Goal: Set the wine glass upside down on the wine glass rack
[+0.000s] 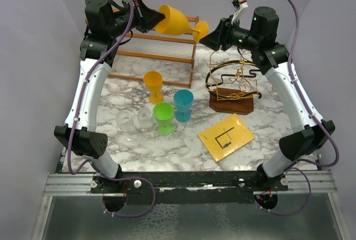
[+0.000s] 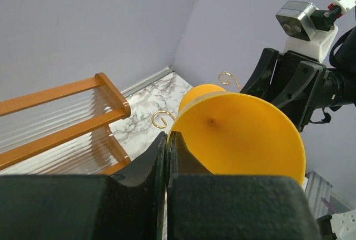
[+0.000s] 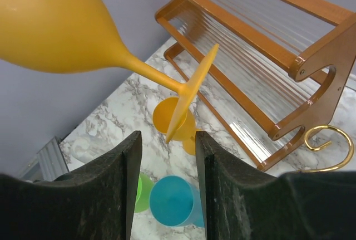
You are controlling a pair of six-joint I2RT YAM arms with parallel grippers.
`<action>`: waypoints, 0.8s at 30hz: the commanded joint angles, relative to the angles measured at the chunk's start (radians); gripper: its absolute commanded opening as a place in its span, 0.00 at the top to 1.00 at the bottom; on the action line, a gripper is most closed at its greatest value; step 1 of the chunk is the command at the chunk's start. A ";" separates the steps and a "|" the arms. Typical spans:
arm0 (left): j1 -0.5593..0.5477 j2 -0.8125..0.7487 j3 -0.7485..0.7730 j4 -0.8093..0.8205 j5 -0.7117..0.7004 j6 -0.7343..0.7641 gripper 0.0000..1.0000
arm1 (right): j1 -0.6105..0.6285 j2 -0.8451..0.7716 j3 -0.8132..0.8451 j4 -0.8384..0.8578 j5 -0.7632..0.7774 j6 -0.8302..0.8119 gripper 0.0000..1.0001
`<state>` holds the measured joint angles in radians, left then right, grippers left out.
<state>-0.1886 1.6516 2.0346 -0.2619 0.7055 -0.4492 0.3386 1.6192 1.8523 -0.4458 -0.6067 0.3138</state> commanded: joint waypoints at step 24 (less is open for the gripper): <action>-0.058 -0.057 -0.082 0.016 -0.007 0.096 0.81 | -0.024 -0.026 -0.018 0.015 0.153 0.017 0.99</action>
<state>-0.2379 1.6402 1.9755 -0.2600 0.6727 -0.3641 0.3275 1.6192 1.8507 -0.4591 -0.4946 0.3641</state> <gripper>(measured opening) 0.134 0.019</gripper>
